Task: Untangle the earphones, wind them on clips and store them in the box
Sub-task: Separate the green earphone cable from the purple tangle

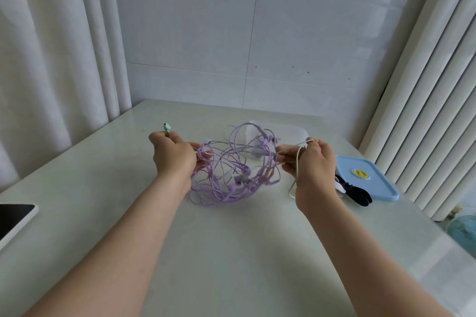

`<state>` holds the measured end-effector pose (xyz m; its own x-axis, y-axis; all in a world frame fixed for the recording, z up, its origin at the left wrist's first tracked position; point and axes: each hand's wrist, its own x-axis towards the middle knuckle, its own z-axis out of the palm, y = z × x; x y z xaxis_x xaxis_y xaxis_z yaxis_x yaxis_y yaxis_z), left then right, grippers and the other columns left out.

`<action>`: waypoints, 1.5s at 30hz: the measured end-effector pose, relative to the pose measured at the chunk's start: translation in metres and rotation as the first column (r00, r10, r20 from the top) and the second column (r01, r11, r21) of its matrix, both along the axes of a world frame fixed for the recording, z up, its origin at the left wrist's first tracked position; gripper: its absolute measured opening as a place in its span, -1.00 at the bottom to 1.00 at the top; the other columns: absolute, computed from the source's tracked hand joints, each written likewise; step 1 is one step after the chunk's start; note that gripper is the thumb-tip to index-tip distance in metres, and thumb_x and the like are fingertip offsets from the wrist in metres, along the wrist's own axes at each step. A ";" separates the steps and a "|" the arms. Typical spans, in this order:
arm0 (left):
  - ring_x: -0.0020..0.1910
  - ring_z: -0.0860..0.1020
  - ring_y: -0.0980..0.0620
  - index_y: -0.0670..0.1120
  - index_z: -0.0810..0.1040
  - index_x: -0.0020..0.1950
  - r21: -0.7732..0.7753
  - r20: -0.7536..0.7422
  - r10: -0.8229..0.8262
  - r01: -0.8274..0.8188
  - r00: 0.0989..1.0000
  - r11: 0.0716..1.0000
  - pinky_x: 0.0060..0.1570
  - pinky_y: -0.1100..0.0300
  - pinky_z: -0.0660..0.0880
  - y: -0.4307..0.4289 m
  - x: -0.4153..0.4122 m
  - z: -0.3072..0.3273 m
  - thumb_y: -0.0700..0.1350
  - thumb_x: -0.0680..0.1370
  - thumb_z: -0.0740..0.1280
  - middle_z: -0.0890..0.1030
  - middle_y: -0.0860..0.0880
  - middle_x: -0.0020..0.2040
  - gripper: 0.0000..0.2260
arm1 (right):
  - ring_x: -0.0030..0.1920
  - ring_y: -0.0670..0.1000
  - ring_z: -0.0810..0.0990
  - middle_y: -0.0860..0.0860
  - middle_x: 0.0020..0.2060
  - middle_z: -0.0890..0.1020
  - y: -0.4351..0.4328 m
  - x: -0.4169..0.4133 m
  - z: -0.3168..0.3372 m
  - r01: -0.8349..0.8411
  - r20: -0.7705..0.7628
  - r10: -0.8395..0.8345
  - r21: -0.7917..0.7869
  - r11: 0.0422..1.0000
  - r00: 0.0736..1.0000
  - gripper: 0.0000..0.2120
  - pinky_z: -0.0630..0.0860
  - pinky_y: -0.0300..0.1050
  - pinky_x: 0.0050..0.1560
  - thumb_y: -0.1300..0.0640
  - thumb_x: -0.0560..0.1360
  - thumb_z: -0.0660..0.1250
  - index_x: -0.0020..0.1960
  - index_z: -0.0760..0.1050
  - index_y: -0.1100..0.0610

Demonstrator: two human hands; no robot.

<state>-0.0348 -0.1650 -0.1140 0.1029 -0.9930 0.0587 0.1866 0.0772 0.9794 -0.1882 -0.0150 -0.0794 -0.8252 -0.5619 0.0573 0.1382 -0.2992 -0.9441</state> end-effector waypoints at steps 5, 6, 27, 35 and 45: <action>-0.42 0.46 -0.07 -0.12 0.32 0.12 0.068 0.016 0.043 -0.044 0.999 0.997 -0.52 0.28 0.31 -0.007 -0.001 0.002 -0.09 0.74 0.07 0.57 -0.27 -0.08 -0.88 | -0.43 0.02 0.59 0.12 -0.27 0.76 0.001 -0.008 -0.004 0.086 0.016 -0.087 0.061 0.994 0.996 -0.79 0.42 -0.09 -0.27 0.17 0.74 -0.06 0.13 0.35 0.04; -0.30 0.50 -0.13 -0.13 0.33 0.11 0.079 0.055 0.077 -0.081 0.996 0.994 -0.43 0.23 0.36 -0.010 0.000 0.001 -0.09 0.70 0.11 0.61 -0.34 0.04 -0.89 | -0.44 0.02 0.60 0.14 -0.25 0.76 0.001 -0.008 -0.004 0.093 0.033 -0.094 0.046 0.995 0.995 -0.78 0.43 -0.09 -0.27 0.17 0.74 -0.07 0.09 0.33 0.02; 0.32 0.33 -0.30 -0.04 0.74 0.02 -0.340 0.813 0.293 0.002 0.504 0.940 0.28 -0.11 0.32 0.020 0.005 0.000 0.11 0.70 0.16 0.36 -0.15 0.41 -0.60 | -0.41 0.04 0.41 0.03 -0.44 0.52 -0.003 -0.006 -0.003 -0.021 -0.216 -0.005 -0.118 0.993 0.976 -0.80 0.37 -0.06 -0.33 0.10 0.76 0.02 0.08 0.40 0.03; 0.07 0.62 0.06 -0.05 0.69 0.06 -0.723 0.598 0.047 0.514 0.800 0.463 0.16 0.04 0.53 0.053 -0.020 0.020 -0.08 0.61 0.37 0.66 0.06 0.04 -0.89 | -0.40 0.07 0.43 0.09 -0.44 0.48 0.002 -0.001 0.000 -0.107 -0.447 0.046 -0.113 0.988 0.894 -0.80 0.40 -0.02 -0.31 0.15 0.77 0.00 0.09 0.37 0.13; 0.04 0.52 0.02 0.12 0.59 -0.07 -0.473 0.853 0.115 0.660 0.510 0.583 0.14 0.01 0.42 0.051 -0.017 0.003 0.04 0.53 0.42 0.56 0.14 -0.05 -0.96 | -0.40 -0.02 0.31 -0.10 -0.49 0.33 0.003 -0.003 0.006 -0.101 -0.352 0.036 -0.166 0.981 0.935 -0.79 0.32 -0.09 -0.31 0.21 0.72 0.02 -0.02 0.38 0.11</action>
<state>-0.0515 -0.1141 -0.1107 -0.6357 -0.5196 0.5708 -0.3941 0.8544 0.3388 -0.1912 -0.0122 -0.0735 -0.6960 -0.5703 0.4362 -0.1607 -0.4684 -0.8688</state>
